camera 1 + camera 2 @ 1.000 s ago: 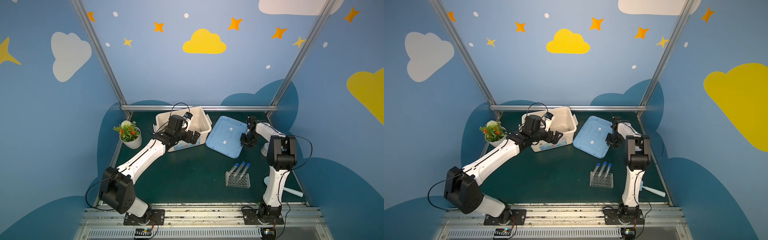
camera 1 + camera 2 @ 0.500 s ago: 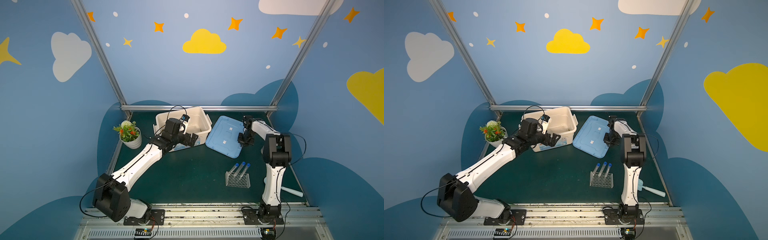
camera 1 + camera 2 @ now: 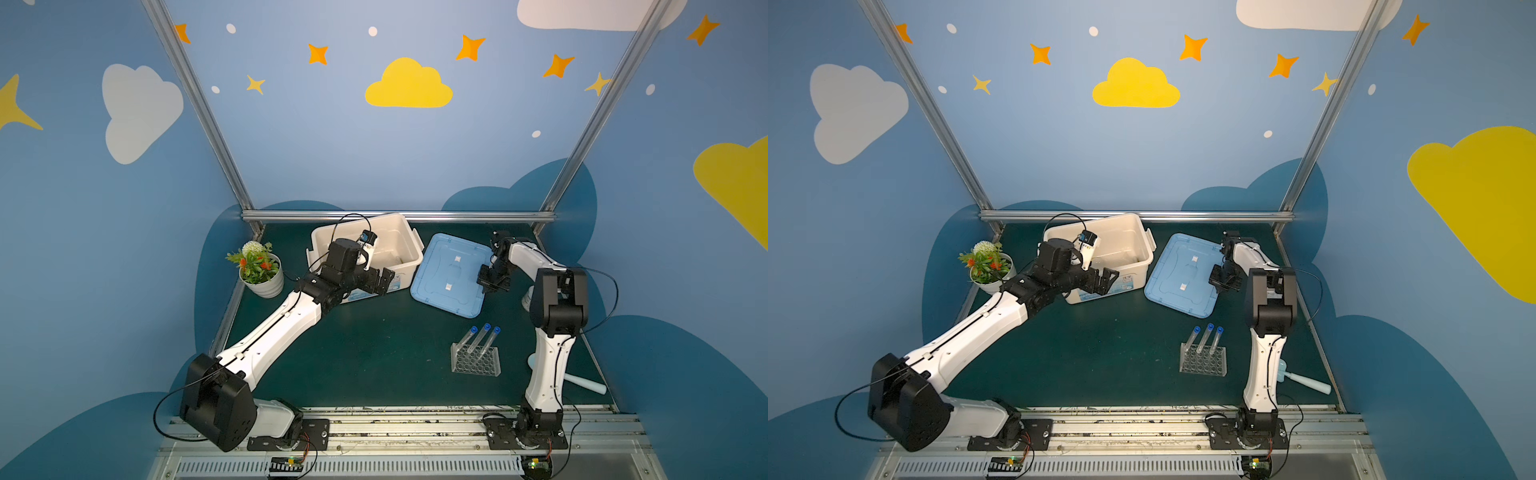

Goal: Organize the chemistry lab equipment
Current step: 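Grip the blue lid edge with the right gripper and tilt it upward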

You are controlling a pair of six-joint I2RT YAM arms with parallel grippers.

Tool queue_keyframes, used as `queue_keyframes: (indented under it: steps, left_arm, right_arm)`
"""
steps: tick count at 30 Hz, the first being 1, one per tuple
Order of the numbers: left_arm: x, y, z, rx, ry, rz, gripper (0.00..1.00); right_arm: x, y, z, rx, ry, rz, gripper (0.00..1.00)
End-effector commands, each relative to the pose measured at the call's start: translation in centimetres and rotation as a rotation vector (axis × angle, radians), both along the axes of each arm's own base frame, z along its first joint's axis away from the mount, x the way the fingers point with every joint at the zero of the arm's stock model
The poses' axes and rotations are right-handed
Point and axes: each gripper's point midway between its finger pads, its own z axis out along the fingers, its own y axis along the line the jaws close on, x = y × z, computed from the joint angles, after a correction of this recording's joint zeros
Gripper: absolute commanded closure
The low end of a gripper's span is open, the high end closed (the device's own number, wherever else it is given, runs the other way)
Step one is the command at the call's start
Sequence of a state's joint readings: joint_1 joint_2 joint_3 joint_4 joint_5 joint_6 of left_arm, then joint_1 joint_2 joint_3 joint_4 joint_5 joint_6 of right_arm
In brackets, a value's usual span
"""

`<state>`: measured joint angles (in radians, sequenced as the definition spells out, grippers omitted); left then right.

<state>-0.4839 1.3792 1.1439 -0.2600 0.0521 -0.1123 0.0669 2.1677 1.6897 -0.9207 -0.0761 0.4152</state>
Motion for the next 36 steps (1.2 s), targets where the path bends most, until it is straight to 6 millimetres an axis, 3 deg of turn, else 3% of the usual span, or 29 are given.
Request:
queue_keyframes:
  steps: [1, 9, 16, 24, 36]
  left_arm:
    - [-0.4, 0.3, 0.6, -0.015, -0.012, 0.011, 0.00]
    - [-0.5, -0.4, 0.5, -0.045, 0.004, -0.004, 0.00]
    - [-0.4, -2.1, 1.3, -0.089, 0.023, -0.053, 0.00]
    - [0.3, -5.3, 2.2, -0.167, 0.039, -0.138, 0.00]
    - [2.8, -9.3, 4.0, -0.264, 0.074, -0.239, 0.00]
  right_arm:
    - [1.0, 0.3, 3.9, 0.037, -0.099, -0.019, 1.00]
    - [1.0, -0.6, 8.1, 0.053, -0.182, -0.033, 1.00]
    - [0.5, -1.9, 13.0, 0.070, -0.276, -0.048, 1.00]
    - [-1.2, -3.5, 18.4, 0.081, -0.384, -0.068, 1.00]
    - [-2.8, -3.5, 24.8, 0.131, -0.575, -0.043, 1.00]
